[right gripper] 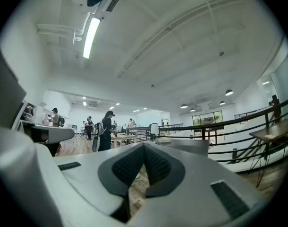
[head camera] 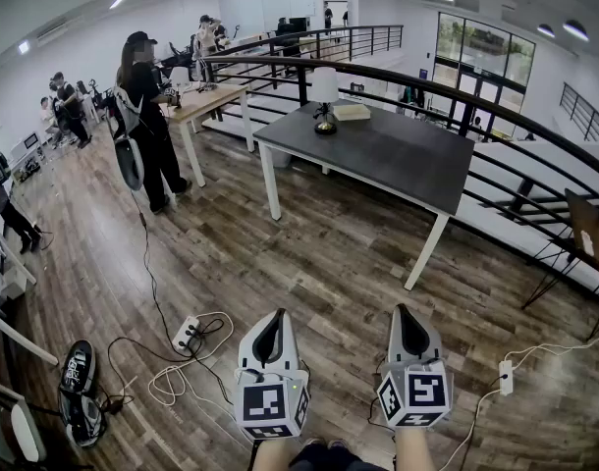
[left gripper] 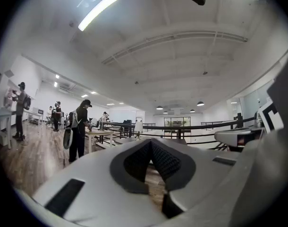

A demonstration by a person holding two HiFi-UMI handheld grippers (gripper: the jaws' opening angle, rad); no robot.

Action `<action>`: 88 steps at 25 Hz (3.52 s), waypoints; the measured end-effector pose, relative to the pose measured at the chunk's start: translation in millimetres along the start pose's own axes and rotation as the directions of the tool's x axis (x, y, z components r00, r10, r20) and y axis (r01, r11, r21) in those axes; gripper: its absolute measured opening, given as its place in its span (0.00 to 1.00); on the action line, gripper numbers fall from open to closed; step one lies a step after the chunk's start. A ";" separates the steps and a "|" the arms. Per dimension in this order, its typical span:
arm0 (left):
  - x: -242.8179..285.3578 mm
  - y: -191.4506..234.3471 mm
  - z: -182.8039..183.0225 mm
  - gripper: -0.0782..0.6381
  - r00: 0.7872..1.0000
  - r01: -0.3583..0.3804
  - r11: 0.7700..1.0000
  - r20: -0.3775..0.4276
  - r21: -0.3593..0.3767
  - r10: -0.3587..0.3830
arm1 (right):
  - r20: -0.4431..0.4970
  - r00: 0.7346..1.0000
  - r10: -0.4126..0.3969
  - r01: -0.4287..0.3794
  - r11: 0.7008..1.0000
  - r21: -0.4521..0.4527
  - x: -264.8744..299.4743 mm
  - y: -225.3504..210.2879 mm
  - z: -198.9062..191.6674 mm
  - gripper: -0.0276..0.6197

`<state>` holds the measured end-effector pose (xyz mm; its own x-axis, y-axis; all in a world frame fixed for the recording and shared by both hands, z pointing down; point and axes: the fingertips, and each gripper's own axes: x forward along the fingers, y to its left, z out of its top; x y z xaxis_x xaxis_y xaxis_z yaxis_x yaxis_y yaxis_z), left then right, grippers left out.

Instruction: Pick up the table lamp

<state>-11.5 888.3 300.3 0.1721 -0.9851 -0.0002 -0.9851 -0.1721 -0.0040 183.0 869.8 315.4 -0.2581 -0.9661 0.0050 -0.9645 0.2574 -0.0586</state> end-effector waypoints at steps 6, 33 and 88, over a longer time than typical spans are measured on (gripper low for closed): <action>2.7 3.5 -1.3 0.13 1.000 -0.007 1.000 -0.004 -0.003 0.007 | -0.010 1.000 -0.004 0.004 1.000 0.000 3.6 -1.4 -3.2 0.03; 51.8 -5.8 -6.3 0.12 0.998 -0.065 0.998 -0.024 -0.014 0.065 | 0.006 0.999 0.048 -0.048 0.999 0.010 50.5 -38.2 -0.1 0.03; 422.8 140.6 -62.8 0.12 0.995 -0.019 0.999 -0.097 -0.046 0.014 | -0.031 0.998 0.051 -0.051 0.999 -0.014 441.8 -58.4 -35.5 0.03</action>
<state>-77.5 447.5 362.5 0.1569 -0.9829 0.0967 -0.9873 -0.1535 0.0419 123.3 428.6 356.5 -0.3084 -0.9507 0.0325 -0.9507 0.3068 -0.0450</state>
